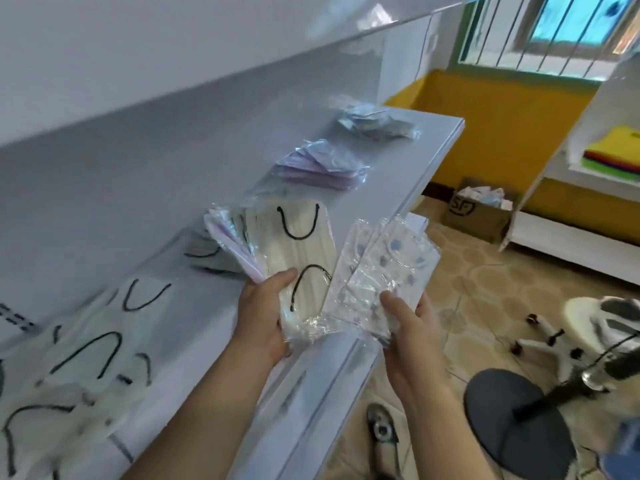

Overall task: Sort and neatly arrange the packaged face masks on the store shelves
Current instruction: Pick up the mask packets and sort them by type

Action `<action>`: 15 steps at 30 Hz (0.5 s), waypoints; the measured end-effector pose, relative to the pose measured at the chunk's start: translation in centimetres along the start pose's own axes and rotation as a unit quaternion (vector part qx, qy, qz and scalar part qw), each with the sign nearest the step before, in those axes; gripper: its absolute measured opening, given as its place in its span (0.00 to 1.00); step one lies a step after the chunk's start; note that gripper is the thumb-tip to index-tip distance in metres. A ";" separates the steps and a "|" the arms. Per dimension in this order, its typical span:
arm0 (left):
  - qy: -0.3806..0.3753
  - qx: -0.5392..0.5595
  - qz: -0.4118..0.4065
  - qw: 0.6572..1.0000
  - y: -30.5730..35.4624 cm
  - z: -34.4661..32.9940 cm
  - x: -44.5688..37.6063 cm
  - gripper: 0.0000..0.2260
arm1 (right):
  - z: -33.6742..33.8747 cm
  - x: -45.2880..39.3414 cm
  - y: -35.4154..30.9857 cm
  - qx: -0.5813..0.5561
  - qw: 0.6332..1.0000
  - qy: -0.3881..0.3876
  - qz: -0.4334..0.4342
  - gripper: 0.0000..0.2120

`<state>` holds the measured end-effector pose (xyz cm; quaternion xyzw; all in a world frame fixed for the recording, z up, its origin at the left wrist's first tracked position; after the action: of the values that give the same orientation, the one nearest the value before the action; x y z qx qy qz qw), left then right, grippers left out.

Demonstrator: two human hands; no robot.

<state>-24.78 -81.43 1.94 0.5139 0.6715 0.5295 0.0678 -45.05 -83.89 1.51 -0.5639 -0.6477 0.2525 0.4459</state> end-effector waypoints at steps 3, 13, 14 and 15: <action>0.018 -0.013 -0.005 1.000 -0.2 -3.4 -4.8 0.17 | 0.5 -7.8 -2.0 -0.005 1.000 0.000 0.000 0.16; 0.109 -0.023 -0.052 0.992 2.6 -13.5 -14.2 0.14 | -11.0 -41.9 -15.5 0.127 0.987 -0.100 0.016 0.14; 0.125 -0.021 -0.056 0.990 2.7 -13.8 -14.8 0.13 | -13.4 -44.6 -16.1 0.129 0.984 -0.121 0.014 0.11; 0.138 -0.013 -0.060 0.989 2.8 -14.1 -15.4 0.13 | -15.7 -47.2 -16.4 0.128 0.982 -0.135 0.001 0.08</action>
<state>-24.90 -102.41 3.20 0.3936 0.6975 0.5987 0.0131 -41.37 -135.64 8.77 -0.4636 -0.6636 0.4079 0.4223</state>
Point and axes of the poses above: each hand's wrist, its own x-axis away from the middle knuckle, its own z-axis out of the back of the hand, y = z × x, the point moved 7 cm from there along -x, towards the middle knuckle, and after that the axes turned 3 degrees about y, right-handed, at the moved point
